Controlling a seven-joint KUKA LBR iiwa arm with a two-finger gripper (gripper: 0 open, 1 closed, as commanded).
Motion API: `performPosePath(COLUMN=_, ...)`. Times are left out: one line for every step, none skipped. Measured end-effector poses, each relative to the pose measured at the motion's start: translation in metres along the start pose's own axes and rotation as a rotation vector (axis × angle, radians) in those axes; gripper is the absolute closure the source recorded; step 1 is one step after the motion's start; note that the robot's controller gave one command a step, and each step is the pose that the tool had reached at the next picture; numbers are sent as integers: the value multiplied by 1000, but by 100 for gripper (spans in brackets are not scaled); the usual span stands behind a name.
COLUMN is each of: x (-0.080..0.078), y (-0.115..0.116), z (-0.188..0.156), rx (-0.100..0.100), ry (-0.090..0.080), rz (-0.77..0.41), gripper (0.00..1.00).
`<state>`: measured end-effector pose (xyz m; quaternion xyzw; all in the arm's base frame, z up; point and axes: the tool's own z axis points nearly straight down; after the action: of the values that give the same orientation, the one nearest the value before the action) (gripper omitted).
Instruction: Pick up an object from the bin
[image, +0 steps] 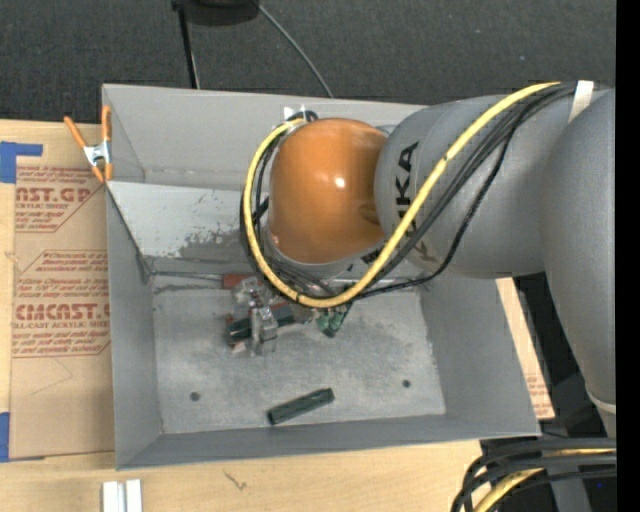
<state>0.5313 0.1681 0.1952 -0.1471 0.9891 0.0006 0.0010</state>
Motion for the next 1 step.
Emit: performPosePath(x=0, y=0, z=-1, rx=0, ry=1, rz=-4, gripper=100)
